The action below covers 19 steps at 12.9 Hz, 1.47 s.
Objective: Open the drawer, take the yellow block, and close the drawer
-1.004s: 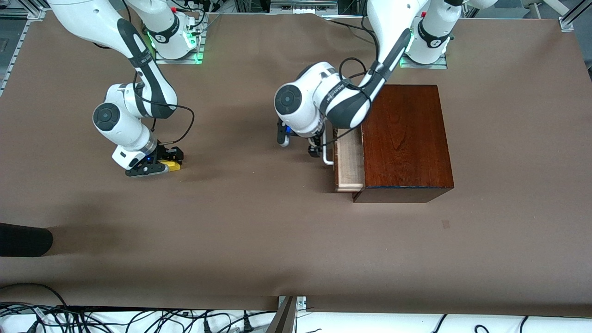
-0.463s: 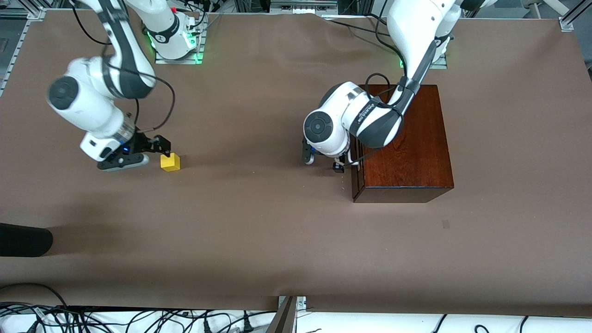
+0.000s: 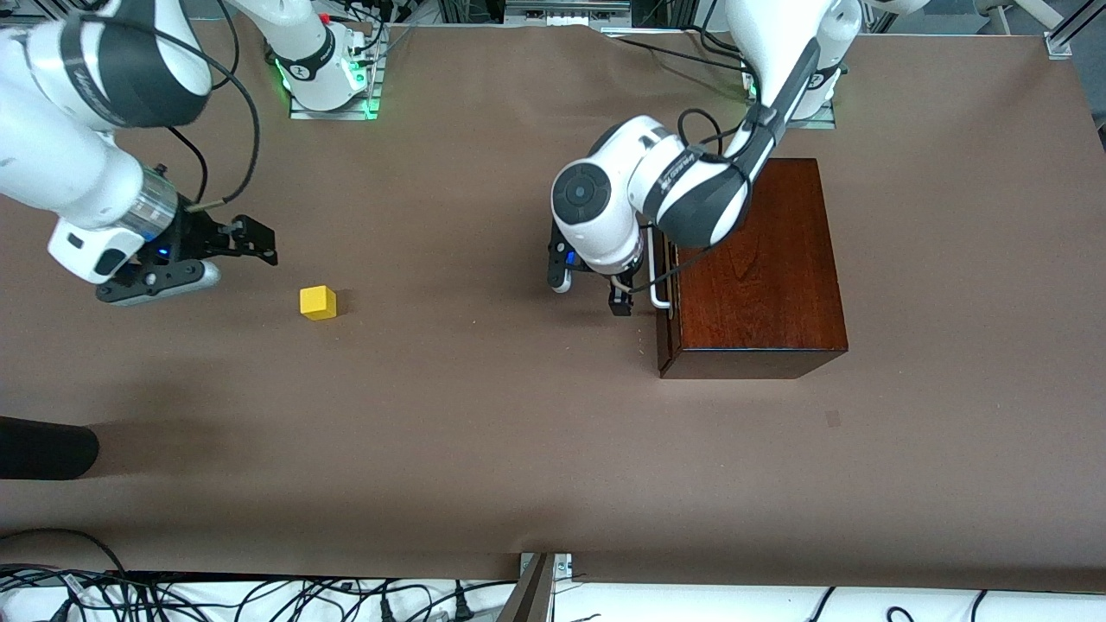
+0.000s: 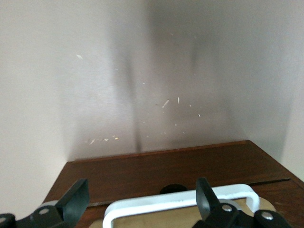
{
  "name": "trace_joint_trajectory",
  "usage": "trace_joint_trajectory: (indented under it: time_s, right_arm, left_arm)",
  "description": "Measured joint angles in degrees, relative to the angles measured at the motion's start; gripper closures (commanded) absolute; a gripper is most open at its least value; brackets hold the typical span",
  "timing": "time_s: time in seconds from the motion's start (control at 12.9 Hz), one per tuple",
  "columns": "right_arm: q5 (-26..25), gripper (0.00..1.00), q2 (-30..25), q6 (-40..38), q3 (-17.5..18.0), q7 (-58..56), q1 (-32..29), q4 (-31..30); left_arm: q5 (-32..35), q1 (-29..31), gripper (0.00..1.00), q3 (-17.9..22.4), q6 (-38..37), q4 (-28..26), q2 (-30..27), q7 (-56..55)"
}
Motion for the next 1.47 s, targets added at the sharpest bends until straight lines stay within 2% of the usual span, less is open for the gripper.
trace_joint_trajectory:
  time_s: [0.23, 0.46, 0.85, 1.08, 1.24, 1.47]
  right_arm:
    - [-0.2, 0.0, 0.1, -7.9, -0.6, 0.0, -0.3, 5.7]
    - [-0.2, 0.0, 0.1, -11.8, -1.5, 0.0, -0.4, 7.4]
    - [-0.2, 0.0, 0.0, -12.1, -1.3, 0.0, -0.3, 7.7]
    - [-0.8, 0.0, -0.1, -12.1, -1.3, 0.0, -0.3, 8.1]
    - [-3.1, 0.0, -0.1, -12.1, -1.1, 0.0, -0.3, 8.2]
    - [-5.3, 0.0, -0.1, -11.9, -0.8, 0.0, -0.3, 8.5]
  left_arm:
    - [0.0, 0.2, 0.0, 0.4, -0.2, 1.4, -3.2, -8.4]
    - [0.1, 2.6, 0.0, 1.6, -4.5, 6.5, -4.4, -12.9]
    - [0.1, 14.8, 0.0, 1.9, -9.9, 12.7, -5.9, -13.4]
    - [-0.3, 19.7, 0.0, 2.2, -13.7, 15.4, -6.7, -17.4]
    - [-3.8, 21.8, 0.0, 3.9, -14.8, 15.1, -9.0, -22.5]
    - [-7.5, 26.5, 0.0, 4.5, -12.7, 7.0, -16.4, -32.8]
